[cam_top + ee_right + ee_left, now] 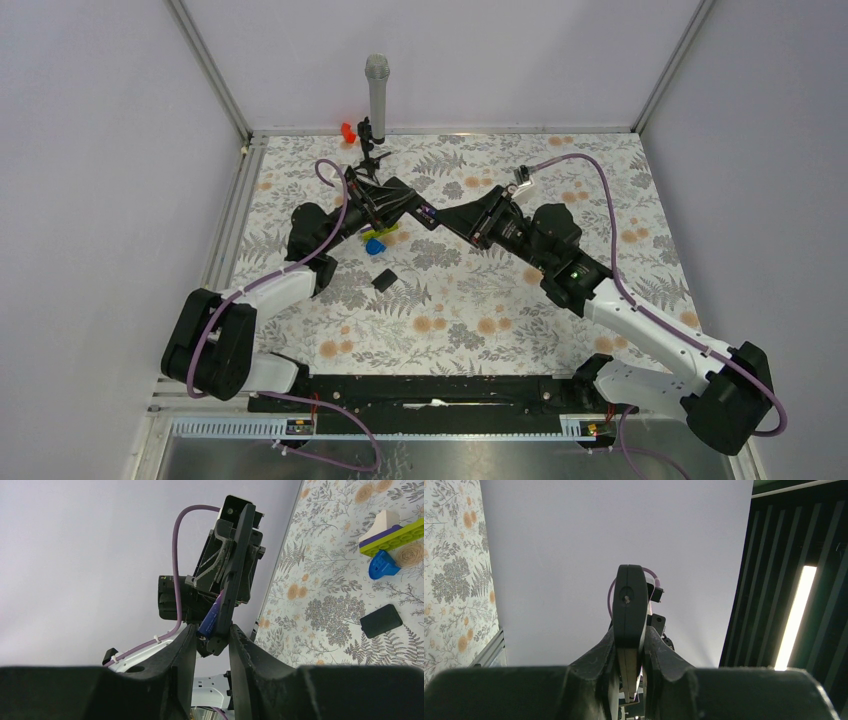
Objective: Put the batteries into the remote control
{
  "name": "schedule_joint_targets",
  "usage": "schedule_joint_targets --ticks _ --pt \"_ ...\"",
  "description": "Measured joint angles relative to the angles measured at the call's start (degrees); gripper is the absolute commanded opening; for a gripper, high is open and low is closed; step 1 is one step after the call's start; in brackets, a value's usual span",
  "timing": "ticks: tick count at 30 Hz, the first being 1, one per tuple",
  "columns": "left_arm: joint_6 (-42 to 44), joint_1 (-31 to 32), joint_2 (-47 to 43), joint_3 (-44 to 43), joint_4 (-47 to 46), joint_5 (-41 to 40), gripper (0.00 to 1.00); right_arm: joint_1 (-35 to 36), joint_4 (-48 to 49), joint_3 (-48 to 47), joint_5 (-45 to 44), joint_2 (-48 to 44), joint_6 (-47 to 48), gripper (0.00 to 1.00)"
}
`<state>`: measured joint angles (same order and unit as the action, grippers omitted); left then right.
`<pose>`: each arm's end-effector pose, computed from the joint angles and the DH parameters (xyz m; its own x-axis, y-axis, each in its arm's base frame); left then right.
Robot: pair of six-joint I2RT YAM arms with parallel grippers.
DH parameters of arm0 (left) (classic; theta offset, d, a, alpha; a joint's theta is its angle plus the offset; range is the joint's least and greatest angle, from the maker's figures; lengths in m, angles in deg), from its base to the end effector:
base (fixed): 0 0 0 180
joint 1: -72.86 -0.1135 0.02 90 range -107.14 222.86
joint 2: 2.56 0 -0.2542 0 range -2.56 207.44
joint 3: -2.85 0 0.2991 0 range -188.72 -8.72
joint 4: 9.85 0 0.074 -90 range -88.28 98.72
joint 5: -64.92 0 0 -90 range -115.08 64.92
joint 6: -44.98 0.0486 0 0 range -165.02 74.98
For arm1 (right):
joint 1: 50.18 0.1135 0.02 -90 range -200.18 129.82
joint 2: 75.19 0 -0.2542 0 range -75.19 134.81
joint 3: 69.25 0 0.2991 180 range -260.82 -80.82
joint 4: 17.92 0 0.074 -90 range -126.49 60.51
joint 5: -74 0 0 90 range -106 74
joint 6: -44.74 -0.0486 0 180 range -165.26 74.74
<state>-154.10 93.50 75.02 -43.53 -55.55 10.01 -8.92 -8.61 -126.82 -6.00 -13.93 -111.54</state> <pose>0.3002 -0.1429 0.2353 -0.8414 -0.5094 0.1804 -0.0431 -0.2696 -0.9620 0.2331 0.2157 0.3291 -0.6839 0.5994 -0.4159 -0.3809 0.1928 0.9043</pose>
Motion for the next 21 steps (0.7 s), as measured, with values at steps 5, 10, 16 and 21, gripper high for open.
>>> schedule_joint_targets --ticks 5,10,16,21 --pt "1.05 -0.09 0.04 -0.11 0.17 -0.07 0.0 0.0 -0.02 -0.02 -0.07 0.33 0.04 0.3" --pt "2.82 -0.26 0.02 -0.83 1.55 -0.22 0.0 -0.09 -0.02 -0.02 -0.52 0.87 0.17 0.29" --pt "3.5 -0.22 0.02 -1.18 1.86 -0.22 0.0 -0.11 -0.04 -0.04 -0.37 1.4 0.5 0.38" --pt "3.98 0.17 0.0 -1.2 2.21 -0.2 0.0 -0.09 -0.72 -0.04 -0.33 1.64 0.79 0.52"
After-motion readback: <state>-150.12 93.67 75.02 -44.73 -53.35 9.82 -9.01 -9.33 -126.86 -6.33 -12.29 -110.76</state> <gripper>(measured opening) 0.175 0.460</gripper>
